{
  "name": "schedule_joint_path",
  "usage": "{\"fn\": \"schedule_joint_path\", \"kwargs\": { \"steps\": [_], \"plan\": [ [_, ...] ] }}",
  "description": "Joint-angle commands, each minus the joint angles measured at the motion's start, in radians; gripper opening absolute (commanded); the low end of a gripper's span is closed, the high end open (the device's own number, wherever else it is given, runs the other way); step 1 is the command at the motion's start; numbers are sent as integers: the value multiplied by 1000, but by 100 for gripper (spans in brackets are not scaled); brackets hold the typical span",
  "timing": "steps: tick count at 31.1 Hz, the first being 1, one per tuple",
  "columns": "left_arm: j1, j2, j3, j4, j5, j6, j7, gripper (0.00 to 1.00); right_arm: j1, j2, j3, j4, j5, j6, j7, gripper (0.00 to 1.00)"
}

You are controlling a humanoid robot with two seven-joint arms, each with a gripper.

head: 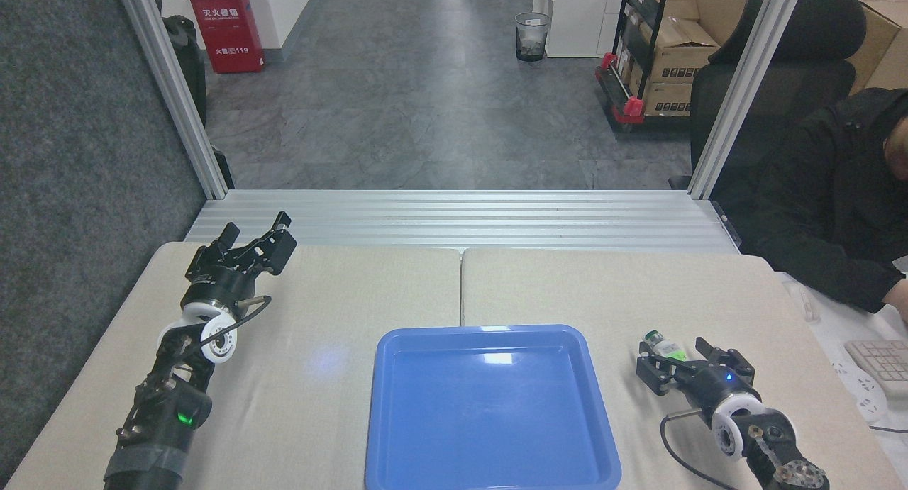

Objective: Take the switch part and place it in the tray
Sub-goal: 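Close the right gripper on the green switch part and lift it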

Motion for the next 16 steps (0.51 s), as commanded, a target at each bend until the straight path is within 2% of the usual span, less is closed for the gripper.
{"fn": "schedule_joint_path", "kwargs": {
  "steps": [1,7,14,16],
  "plan": [
    [0,0,-23,0,0,0,0,100,-26,31,49,117,2,2,-2,97],
    [0,0,-23,0,-1,0,0,100,-29,30,49,143,2,-1,-19,95],
    [0,0,-23,0,-1,0,0,100,-29,40,44,147,2,-5,-25,88],
    [0,0,-23,0,0,0,0,100,-29,44,44,150,2,-5,-25,81]
  ]
}}
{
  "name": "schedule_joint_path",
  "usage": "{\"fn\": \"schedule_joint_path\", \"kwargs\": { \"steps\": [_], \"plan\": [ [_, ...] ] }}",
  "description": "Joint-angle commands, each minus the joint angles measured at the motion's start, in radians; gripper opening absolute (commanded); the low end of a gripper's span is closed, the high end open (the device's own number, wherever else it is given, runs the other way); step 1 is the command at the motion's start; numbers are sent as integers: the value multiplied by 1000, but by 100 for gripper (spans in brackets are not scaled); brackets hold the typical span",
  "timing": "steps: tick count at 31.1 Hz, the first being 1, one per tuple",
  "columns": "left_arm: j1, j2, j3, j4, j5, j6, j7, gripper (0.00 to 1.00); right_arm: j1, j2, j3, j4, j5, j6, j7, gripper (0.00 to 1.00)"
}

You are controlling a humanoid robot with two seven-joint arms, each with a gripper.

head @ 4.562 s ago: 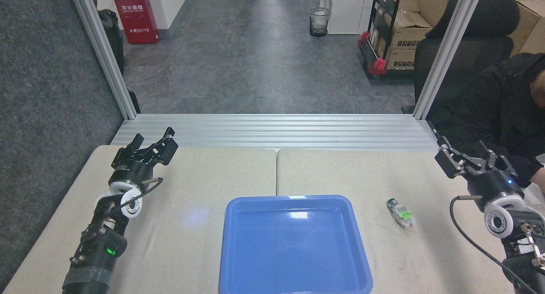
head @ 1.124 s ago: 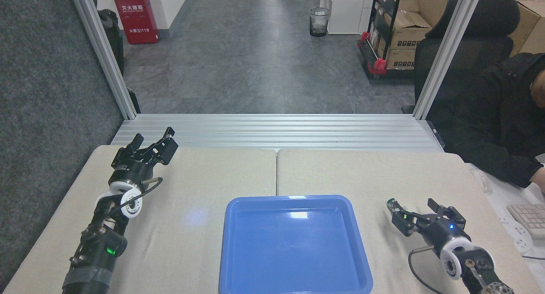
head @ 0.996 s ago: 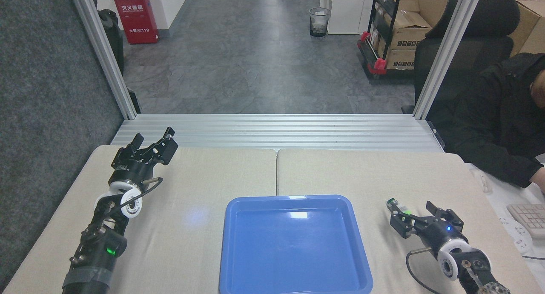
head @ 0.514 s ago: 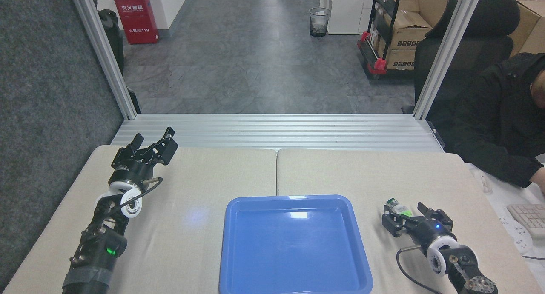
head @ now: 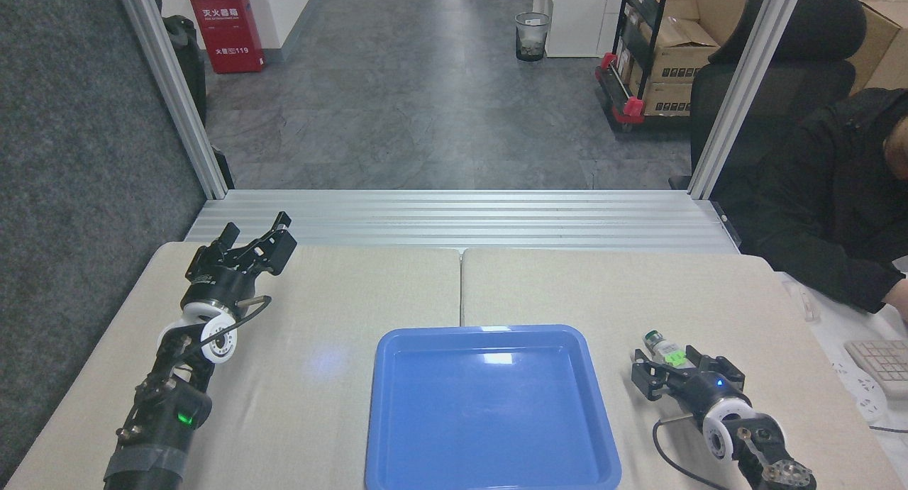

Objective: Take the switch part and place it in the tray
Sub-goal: 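Close the right gripper on the green switch part and lift it, then carry the switch part over the blue tray and lower it inside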

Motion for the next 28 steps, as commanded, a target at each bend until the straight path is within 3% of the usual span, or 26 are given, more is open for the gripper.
{"fn": "schedule_joint_path", "kwargs": {
  "steps": [1,8,10,12,14,20,28],
  "plan": [
    [0,0,-23,0,1,0,0,100,-5,25,12,66,0,-3,-2,78],
    [0,0,-23,0,1,0,0,100,-5,25,5,63,-17,-11,-19,57],
    [0,0,-23,0,-1,0,0,100,-5,25,3,61,-17,-11,-22,31],
    [0,0,-23,0,-1,0,0,100,-5,22,3,57,-20,-13,-24,20],
    [0,0,-23,0,-1,0,0,100,-7,19,2,54,-21,-13,-24,0],
    [0,0,-23,0,1,0,0,100,-26,16,2,-1,-27,-57,-42,0],
    [0,0,-23,0,1,0,0,100,-30,-14,2,-276,-30,-167,-48,0]
  ]
}}
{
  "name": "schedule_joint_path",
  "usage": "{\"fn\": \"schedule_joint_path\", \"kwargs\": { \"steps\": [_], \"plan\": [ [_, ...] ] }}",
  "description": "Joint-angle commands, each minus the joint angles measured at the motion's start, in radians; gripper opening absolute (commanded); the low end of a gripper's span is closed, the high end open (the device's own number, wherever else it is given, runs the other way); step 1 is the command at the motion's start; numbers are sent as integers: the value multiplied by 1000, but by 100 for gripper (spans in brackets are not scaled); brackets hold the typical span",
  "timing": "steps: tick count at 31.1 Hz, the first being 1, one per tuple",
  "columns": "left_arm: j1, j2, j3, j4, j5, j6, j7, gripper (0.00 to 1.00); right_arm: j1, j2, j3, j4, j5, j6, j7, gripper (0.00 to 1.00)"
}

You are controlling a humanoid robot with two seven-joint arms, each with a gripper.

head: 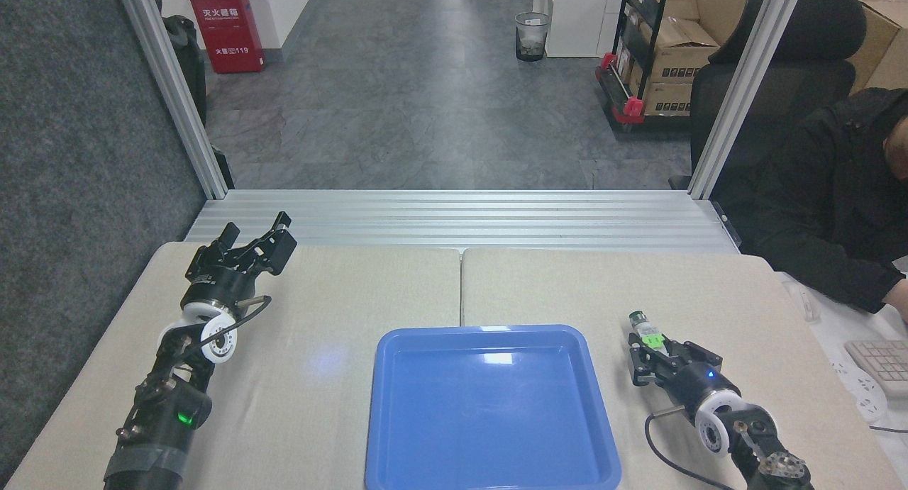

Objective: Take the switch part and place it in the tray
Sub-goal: 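Carry the switch part over the blue tray and lower it inside, then open the right gripper and raise it away from the tray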

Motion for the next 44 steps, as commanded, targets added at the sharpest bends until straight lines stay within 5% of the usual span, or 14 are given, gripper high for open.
{"fn": "schedule_joint_path", "kwargs": {
  "steps": [1,13,18,31,33,35,36,44],
  "plan": [
    [0,0,-23,-1,0,0,1,100,-14,-22,2,-279,-8,-86,-4,0],
    [0,0,-25,-1,0,0,-1,100,23,4,206,-374,5,-131,10,0],
    [0,0,-23,0,-1,0,-1,100,116,53,214,-374,14,-131,45,0],
    [0,0,-23,0,-1,0,1,100,127,58,188,-345,31,-88,54,1],
    [0,0,-23,0,0,0,1,100,127,61,174,-333,29,-82,56,21],
    [0,0,-23,0,-1,0,1,100,127,72,172,-308,29,-77,56,60],
    [0,0,-23,0,0,0,1,100,127,82,171,-291,26,-68,56,66],
    [0,0,-23,0,0,1,1,100,126,122,125,-270,17,-44,54,76]
  ]
}}
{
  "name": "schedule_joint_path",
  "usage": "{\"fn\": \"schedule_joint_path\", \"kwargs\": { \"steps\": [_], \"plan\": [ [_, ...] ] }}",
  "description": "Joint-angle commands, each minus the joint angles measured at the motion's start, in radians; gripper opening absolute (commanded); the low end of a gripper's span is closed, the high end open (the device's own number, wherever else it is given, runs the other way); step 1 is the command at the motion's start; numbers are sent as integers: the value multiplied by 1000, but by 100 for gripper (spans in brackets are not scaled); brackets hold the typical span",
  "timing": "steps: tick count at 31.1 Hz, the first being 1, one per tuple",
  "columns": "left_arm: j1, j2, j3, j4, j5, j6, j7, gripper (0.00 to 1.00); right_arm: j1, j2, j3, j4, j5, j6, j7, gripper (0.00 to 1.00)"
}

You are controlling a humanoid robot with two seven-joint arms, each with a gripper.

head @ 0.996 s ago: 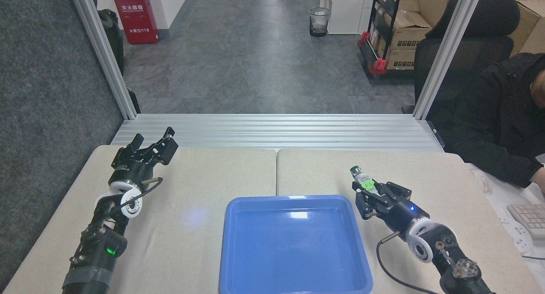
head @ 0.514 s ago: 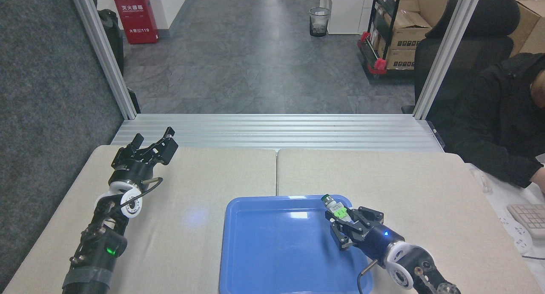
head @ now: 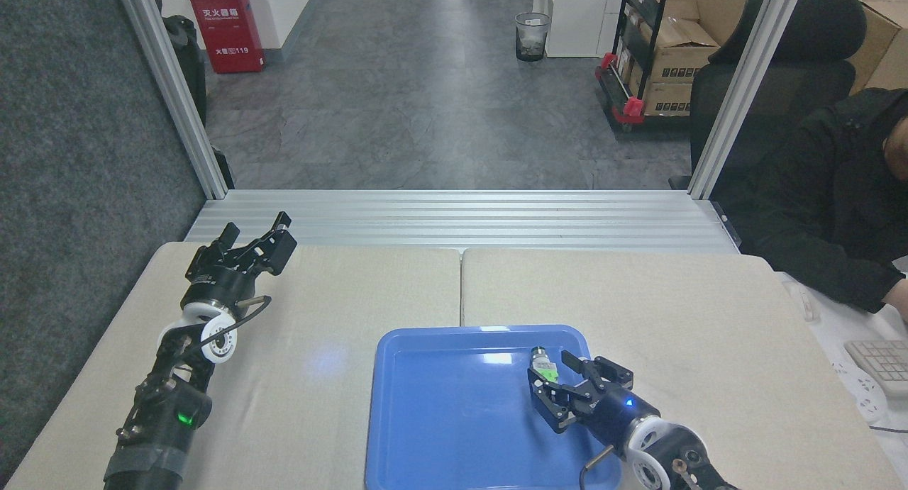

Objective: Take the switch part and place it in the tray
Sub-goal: 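Open the right gripper and raise it away from the tray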

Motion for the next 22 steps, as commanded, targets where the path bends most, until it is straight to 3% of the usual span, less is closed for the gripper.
{"fn": "schedule_joint_path", "kwargs": {
  "steps": [1,3,7,12,17,22],
  "plan": [
    [0,0,-23,0,-1,0,1,100,4,65,-51,23,-6,19,-1,79],
    [0,0,-23,0,1,0,1,100,-2,73,-111,20,-11,30,-2,89],
    [0,0,-25,0,1,0,1,100,-74,93,-279,18,-20,32,-2,93],
    [0,0,-23,0,1,0,1,100,-180,70,-412,35,-22,33,-8,94],
    [0,0,-23,0,1,0,1,100,-192,-22,-470,47,-22,36,-13,94],
    [0,0,-23,0,1,1,1,100,-189,-76,-475,37,-26,59,-13,94]
  ]
}}
